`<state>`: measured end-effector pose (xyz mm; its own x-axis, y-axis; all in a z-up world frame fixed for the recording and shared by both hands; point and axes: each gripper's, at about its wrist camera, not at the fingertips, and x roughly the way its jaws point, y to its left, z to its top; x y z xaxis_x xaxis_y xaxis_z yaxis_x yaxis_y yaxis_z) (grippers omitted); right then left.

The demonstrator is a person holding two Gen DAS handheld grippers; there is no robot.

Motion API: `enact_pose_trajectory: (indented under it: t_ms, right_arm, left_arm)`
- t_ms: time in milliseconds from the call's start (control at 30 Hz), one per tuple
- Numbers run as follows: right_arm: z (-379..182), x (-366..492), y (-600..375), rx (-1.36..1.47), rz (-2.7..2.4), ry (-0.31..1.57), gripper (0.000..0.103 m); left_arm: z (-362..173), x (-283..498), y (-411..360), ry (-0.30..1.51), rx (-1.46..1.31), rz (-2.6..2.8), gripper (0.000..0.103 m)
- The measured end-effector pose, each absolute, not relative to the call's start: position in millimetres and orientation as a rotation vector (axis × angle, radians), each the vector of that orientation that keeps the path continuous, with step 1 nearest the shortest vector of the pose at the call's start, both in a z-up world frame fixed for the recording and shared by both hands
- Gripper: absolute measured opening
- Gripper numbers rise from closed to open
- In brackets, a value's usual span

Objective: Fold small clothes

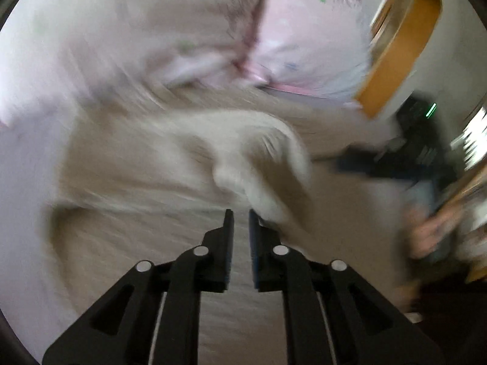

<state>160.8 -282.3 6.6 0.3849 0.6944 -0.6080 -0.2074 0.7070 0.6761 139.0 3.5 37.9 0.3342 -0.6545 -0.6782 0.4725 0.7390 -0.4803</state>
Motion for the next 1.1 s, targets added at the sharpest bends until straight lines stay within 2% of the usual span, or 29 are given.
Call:
enact_pose_trajectory:
  t_ms: [33,67,100,233,300,467,500,533,567,600,667,800,867,900,967,1000,1100]
  right_arm:
    - [8,157,-275,0.531,0.630,1.031,0.065]
    - [10,154,-269,0.518,0.644,1.034,0.067]
    - [11,150,-264,0.509,0.660,1.039,0.070]
    - [12,142,-259,0.474,0.627,1.053,0.070]
    - [11,141,-260,0.449,0.587,1.058,0.064]
    - [7,129,-256,0.404,0.616,1.078,0.063]
    - [3,129,-250,0.381,0.617,1.088,0.055]
    - [-3,131,-244,0.347,0.615,1.099,0.037]
    - [-8,132,-237,0.310,0.615,1.116,0.009]
    - [-8,134,-232,0.269,0.599,1.116,0.006]
    - [13,134,-235,0.170,0.540,1.026,0.006]
    - [98,124,-256,-0.153,0.201,0.598,0.006]
    - [103,114,-251,-0.377,0.021,0.406,0.006]
    - [89,114,-242,-0.543,-0.100,0.338,0.008]
    - [47,123,-235,-0.747,-0.178,0.397,0.013]
    - [21,129,-238,-0.774,-0.140,0.512,0.021]
    - [5,124,-257,-0.679,-0.069,0.618,0.040]
  left_arm:
    - [36,140,7,1.005,-0.297,-0.802,0.046]
    - [37,141,13,0.996,-0.420,-0.867,0.069]
    - [40,140,18,0.965,-0.468,-0.892,0.080]
    - [58,126,32,0.861,-0.375,-0.798,0.083]
    - [60,121,36,0.850,-0.332,-0.746,0.083]
    - [55,121,43,0.861,-0.261,-0.664,0.083]
    - [54,122,42,0.867,-0.262,-0.664,0.083]
    - [53,124,41,0.873,-0.263,-0.660,0.083]
    - [53,122,43,0.877,-0.265,-0.656,0.083]
    - [53,121,43,0.882,-0.266,-0.653,0.083]
    - [53,118,46,0.888,-0.266,-0.652,0.083]
    - [54,112,55,0.884,-0.257,-0.643,0.083]
    - [50,111,60,0.887,-0.267,-0.634,0.083]
    - [48,110,61,0.889,-0.271,-0.628,0.083]
    - [45,108,66,0.897,-0.271,-0.614,0.083]
    - [44,106,68,0.897,-0.267,-0.606,0.083]
    - [43,100,78,0.892,-0.251,-0.579,0.083]
